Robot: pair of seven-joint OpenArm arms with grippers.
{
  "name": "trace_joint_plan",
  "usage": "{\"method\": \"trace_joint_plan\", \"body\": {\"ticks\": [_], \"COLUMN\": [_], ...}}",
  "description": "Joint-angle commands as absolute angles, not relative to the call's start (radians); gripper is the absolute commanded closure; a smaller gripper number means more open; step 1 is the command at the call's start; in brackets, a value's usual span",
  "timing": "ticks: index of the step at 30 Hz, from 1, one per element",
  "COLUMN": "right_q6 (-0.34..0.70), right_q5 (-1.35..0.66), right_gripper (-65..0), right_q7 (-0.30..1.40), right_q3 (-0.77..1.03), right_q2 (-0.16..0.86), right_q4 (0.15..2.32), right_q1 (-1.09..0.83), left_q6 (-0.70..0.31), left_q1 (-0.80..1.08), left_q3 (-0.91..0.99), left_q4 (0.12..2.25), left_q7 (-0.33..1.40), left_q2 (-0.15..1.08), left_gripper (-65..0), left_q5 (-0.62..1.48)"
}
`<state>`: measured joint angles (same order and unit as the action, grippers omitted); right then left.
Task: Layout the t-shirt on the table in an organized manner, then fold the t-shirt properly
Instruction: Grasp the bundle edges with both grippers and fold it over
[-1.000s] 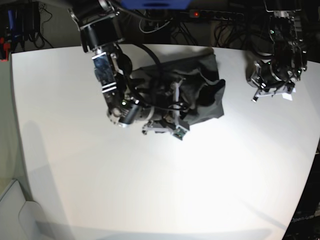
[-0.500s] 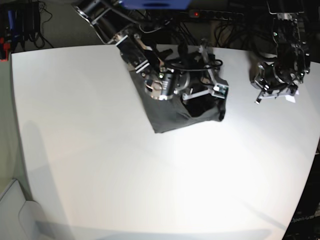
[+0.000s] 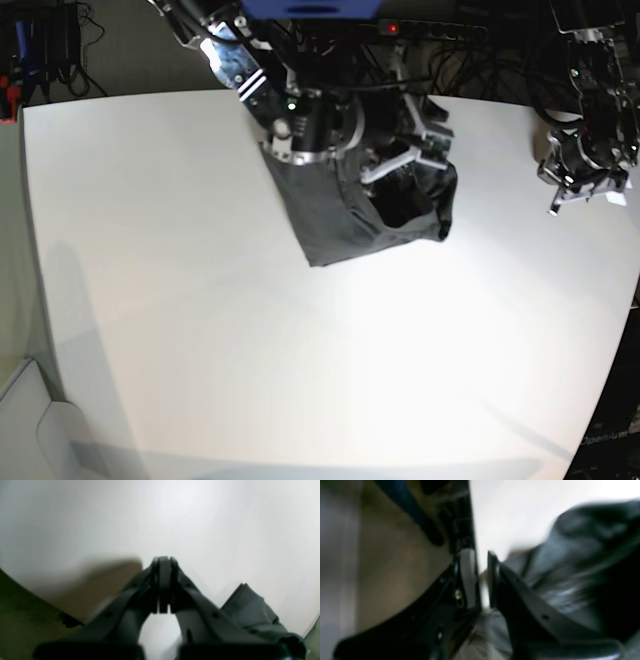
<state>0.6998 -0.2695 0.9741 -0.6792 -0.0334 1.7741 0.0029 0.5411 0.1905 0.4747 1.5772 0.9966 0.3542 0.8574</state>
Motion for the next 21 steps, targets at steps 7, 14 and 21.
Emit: {"method": "trace_joint_plan", "body": {"ticks": [7,14,21], "right_q6": [0.698,0.698,0.698], "right_q5": [-0.269,-0.271,-0.271], "right_gripper": [-7.3,-7.3,-7.3], "right_q7": [0.96,0.947,0.877], "right_q3": [-0.441,-0.309,-0.314], "right_q2": [-0.045,-0.071,-0.137], "right_q4": [1.751,1.517,1.388], "right_q1": [0.145,0.283,0.255], "left_q6": [0.444,0.444,0.444], "left_q1": [0.203,0.213,0.213], "left_q3": [0.541,0.541,0.541], "left_q4": [1.586,1.584,1.584], "left_q7": [1.004,1.004,1.004], "left_q2": [0.364,0.366,0.366], "left_gripper": [-0.5,-0.5,-0.5], "left_q5": [0.868,0.865,0.865]}}
